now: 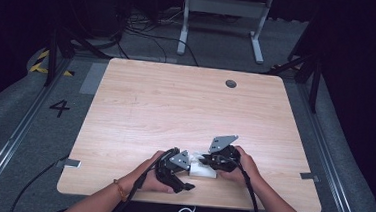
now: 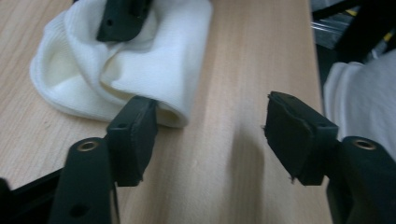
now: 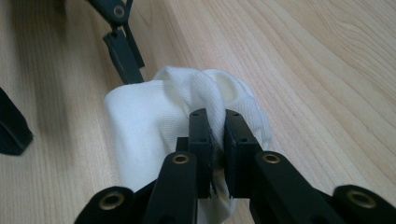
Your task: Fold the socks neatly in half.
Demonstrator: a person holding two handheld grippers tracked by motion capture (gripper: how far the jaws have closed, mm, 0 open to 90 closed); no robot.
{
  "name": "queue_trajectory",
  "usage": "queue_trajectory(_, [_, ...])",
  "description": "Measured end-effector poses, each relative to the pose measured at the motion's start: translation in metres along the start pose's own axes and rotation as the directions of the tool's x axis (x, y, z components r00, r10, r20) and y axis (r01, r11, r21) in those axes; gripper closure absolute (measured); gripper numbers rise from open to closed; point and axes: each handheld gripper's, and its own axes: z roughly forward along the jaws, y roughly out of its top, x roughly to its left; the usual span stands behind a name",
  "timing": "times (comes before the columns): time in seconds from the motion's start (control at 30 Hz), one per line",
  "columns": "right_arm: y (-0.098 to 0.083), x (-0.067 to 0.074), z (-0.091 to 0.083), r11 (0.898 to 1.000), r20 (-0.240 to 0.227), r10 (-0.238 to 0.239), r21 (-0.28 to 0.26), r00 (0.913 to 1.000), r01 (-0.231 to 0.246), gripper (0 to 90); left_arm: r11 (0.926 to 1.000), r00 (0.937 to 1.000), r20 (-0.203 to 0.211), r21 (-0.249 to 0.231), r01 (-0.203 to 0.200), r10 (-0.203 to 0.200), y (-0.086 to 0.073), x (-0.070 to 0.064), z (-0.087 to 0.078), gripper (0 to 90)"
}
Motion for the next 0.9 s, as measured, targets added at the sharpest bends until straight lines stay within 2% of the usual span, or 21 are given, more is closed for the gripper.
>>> queue_trajectory(0.1, [-0.002,-0.001,-0.002,1.000,0.003,0.020,-0.013,0.9998,-0.020,81.2,1.0000,0.9983,-0.058,0.002,0.007,-0.007,0.001,0.001,0.001,40.1])
queue_trajectory(0.13, [-0.003,-0.002,-0.003,1.000,0.012,0.018,-0.021,0.9998,-0.018,77.4,0.9999,0.9984,-0.056,-0.004,0.010,-0.010,0.001,0.002,0.001,40.4])
queue_trajectory(0.17, [-0.003,-0.004,-0.007,0.999,0.033,0.025,-0.036,0.9992,-0.023,65.9,1.0000,0.9979,-0.064,-0.001,0.009,-0.009,0.001,0.003,0.002,42.1])
queue_trajectory(0.2, [-0.003,-0.004,-0.007,0.999,0.033,0.025,-0.036,0.9992,-0.023,65.9,1.0000,0.9976,-0.069,-0.001,0.004,-0.004,0.002,0.004,0.002,42.1])
queue_trajectory(0.23, [-0.004,-0.005,-0.008,0.999,0.034,0.018,-0.043,0.9993,-0.016,61.5,0.9999,0.9972,-0.074,0.002,0.011,-0.011,0.002,0.004,0.002,42.1])
queue_trajectory(0.33, [-0.003,-0.003,-0.020,0.997,0.064,-0.046,-0.065,0.9969,0.050,54.3,0.9997,0.9957,-0.090,0.014,-0.020,0.021,0.004,0.006,0.002,44.4])
queue_trajectory(0.37, [-0.002,-0.001,-0.027,0.993,0.075,-0.079,-0.087,0.9940,0.086,53.0,0.9996,0.9951,-0.096,0.017,-0.021,0.022,0.004,0.006,0.002,45.5])
queue_trajectory(0.4, [-0.002,-0.001,-0.027,0.993,0.075,-0.079,-0.087,0.9940,0.086,53.0,0.9997,0.9947,-0.101,0.017,-0.020,0.021,0.004,0.006,0.002,45.5])
queue_trajectory(0.47, [-0.002,0.002,-0.032,0.986,0.090,-0.109,-0.114,0.9900,0.119,52.5,0.9992,0.9937,-0.107,0.022,-0.034,0.036,0.005,0.009,0.001,47.7])
queue_trajectory(0.53, [-0.001,0.004,-0.033,0.982,0.085,-0.131,-0.125,0.9877,0.141,52.5,0.9993,0.9930,-0.113,0.016,-0.033,0.035,0.005,0.011,0.001,50.7])
queue_trajectory(0.63, [0.002,0.008,-0.024,0.976,0.095,-0.189,-0.091,0.9773,0.198,52.5,0.9995,0.9917,-0.126,0.017,-0.026,0.028,0.005,0.015,0.000,53.9])
queue_trajectory(0.67, [0.002,0.008,-0.020,0.973,0.098,-0.211,-0.076,0.9726,0.218,53.7,0.9992,0.9914,-0.125,0.021,-0.035,0.037,0.005,0.016,0.000,55.1])
queue_trajectory(0.73, [0.002,0.008,-0.014,0.970,0.106,-0.231,-0.048,0.9672,0.237,55.0,0.9998,0.9923,-0.122,0.009,-0.020,0.021,0.005,0.018,0.001,56.7])
queue_trajectory(0.83, [0.000,0.005,-0.008,0.966,0.121,-0.253,-0.015,0.9598,0.257,65.0,0.9996,0.9924,-0.120,0.009,-0.028,0.029,0.006,0.020,0.001,60.1])
queue_trajectory(0.9, [-0.002,0.002,-0.006,0.965,0.139,-0.255,-0.019,0.9569,0.260,76.8,0.9992,0.9917,-0.123,0.011,-0.039,0.040,0.007,0.022,0.001,62.3])
